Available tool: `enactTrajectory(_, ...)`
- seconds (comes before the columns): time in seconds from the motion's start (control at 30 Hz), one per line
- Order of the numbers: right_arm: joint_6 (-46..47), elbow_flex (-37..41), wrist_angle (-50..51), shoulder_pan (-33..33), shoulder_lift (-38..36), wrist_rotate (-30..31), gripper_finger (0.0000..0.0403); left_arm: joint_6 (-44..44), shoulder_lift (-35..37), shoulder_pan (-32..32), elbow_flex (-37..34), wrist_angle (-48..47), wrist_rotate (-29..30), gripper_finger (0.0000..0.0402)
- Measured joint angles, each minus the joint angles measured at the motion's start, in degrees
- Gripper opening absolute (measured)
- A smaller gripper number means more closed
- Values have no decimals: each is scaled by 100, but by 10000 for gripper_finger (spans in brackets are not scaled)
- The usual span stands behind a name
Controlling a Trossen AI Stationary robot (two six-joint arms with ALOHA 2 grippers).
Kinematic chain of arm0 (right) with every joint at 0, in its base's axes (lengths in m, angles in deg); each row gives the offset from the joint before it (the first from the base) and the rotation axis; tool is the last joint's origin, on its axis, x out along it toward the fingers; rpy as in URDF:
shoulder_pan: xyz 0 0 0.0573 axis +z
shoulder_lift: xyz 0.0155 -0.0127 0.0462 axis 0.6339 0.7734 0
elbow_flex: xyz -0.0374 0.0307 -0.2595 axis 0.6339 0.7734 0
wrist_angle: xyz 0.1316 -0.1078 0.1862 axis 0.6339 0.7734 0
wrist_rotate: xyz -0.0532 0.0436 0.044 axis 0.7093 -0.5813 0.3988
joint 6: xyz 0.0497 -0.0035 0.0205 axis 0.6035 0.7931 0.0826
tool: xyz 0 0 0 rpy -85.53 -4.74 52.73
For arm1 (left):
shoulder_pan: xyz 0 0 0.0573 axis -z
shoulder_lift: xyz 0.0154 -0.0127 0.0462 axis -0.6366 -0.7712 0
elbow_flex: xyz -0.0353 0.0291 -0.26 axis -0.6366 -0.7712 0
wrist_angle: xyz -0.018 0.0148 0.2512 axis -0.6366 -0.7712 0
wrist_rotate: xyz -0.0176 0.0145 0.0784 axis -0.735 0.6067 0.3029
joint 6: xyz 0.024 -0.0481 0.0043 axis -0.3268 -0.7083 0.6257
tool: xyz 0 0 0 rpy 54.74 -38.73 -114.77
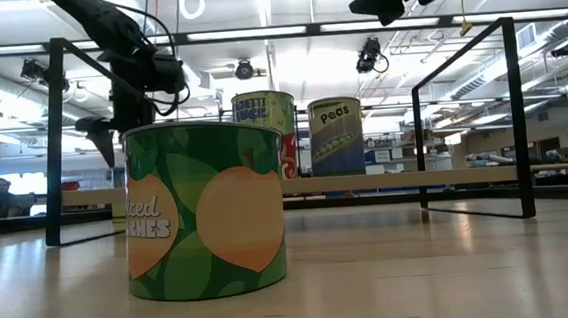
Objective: Pick and place cans onto a shelf
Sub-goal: Put the canned carrots on the shelf
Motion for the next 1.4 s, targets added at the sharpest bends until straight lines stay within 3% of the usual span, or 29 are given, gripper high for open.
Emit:
enactTrajectory(0.13, 2, 0, 2, 0, 0, 0, 190, 2, 0, -56, 0, -103, -254, 393)
enactTrajectory(1.03, 36, -2, -136, -2, 0, 256, 190, 426, 146, 1, -15, -112, -452, 393)
enactTrajectory(1.23, 250, -4, -130, -2, 0, 249, 190, 283, 146, -1, -612, 288, -542, 393)
enactTrajectory(1.4, 253, -4, -134, -2, 0, 249, 190, 257, 146, -8, -1213, 1196, -589, 393)
